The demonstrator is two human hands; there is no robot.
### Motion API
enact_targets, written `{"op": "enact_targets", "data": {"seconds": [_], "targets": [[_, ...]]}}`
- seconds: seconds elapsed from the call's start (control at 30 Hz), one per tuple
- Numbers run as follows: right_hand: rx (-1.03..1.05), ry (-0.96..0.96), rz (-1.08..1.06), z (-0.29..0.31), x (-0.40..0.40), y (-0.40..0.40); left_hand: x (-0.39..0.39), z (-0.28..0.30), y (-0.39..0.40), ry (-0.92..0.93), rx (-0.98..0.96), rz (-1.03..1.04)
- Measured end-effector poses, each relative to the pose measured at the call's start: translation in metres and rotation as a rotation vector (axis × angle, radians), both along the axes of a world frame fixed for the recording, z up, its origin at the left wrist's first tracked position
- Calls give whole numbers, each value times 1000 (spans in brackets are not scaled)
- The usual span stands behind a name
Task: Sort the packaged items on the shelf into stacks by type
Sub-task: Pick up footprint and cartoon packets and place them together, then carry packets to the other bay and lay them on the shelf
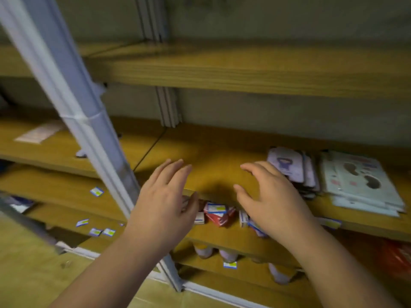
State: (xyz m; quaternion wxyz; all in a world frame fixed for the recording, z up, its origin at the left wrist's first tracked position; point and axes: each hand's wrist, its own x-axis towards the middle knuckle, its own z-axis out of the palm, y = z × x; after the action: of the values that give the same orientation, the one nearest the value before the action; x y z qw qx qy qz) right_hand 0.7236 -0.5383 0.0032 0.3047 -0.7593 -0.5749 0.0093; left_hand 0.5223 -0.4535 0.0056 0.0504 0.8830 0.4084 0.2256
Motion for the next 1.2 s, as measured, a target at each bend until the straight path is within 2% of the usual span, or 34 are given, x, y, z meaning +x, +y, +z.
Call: {"op": "enact_targets", "data": {"seconds": [0.3, 0.5, 0.77, 1.2], "targets": [[22, 17, 204, 1, -191, 88, -201, -4, 54, -70, -1, 164], [-13, -4, 305, 1, -284, 141, -293, -4, 89, -76, -37, 278], [-60, -44, 337, -2, -344, 221, -347, -19, 152, -107, -92, 320], [-12, 43, 330, -1, -389, 382, -393, -9, 303, 1, -57, 385]]}}
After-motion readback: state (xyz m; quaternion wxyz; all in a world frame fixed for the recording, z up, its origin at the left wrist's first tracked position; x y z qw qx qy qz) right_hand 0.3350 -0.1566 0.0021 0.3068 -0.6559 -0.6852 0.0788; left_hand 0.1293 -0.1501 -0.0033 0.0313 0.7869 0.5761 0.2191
